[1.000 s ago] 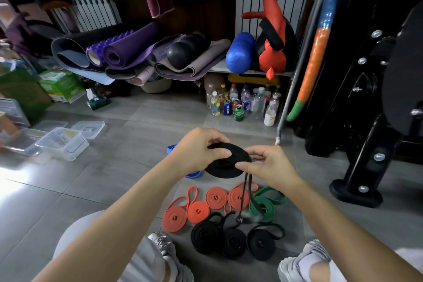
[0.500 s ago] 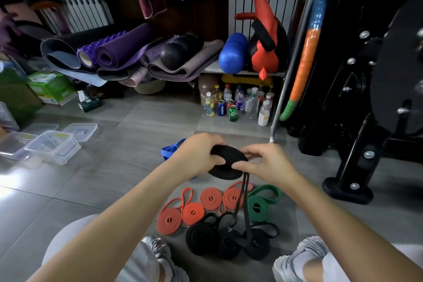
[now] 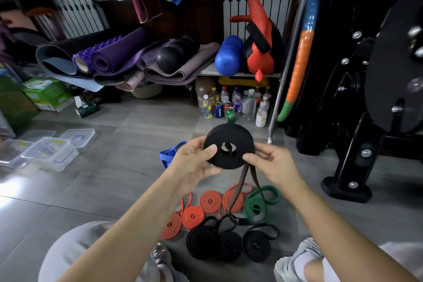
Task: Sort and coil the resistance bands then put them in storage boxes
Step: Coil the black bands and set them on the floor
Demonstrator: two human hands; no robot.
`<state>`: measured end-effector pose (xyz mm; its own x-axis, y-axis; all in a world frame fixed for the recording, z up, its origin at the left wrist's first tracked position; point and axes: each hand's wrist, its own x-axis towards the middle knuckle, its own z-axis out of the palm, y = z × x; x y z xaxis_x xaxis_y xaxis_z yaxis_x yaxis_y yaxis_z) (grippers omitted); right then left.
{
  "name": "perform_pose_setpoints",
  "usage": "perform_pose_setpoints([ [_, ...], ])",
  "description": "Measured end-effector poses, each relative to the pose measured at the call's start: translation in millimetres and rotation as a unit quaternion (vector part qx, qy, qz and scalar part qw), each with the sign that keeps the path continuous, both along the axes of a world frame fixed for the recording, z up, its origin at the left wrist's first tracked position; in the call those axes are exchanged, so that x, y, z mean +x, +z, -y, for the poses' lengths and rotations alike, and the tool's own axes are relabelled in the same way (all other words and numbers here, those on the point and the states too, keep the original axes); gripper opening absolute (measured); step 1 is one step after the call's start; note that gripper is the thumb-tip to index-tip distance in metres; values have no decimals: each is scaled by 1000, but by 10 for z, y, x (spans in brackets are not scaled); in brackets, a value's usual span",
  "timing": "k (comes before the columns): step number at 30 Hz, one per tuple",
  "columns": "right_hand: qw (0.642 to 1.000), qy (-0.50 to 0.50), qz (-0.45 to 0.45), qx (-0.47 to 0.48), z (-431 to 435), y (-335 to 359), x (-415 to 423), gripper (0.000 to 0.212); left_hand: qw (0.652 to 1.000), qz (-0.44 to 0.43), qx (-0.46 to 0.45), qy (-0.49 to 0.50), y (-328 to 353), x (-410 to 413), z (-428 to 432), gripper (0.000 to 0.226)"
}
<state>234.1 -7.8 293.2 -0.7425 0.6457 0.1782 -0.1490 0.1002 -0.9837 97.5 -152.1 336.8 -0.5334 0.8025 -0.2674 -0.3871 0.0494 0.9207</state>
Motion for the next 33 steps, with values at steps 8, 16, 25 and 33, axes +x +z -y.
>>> perform_pose_setpoints([
  [8, 971, -3, 161, 175, -55, 118, 95, 27, 783, -589, -158, -123, 88, 38, -214, 70],
  [16, 954, 9, 183, 239, 5, 165, 94, 27, 687, -661, -213, -216, 244, 11, -358, 28],
  [25, 977, 19, 139, 163, -93, 142, 115, 40, 924, -374, -40, -70, 131, -159, -136, 36],
  [33, 994, 10, 69, 86, -103, 47, 124, 39, 995, -78, 69, 10, 46, -135, -49, 26],
])
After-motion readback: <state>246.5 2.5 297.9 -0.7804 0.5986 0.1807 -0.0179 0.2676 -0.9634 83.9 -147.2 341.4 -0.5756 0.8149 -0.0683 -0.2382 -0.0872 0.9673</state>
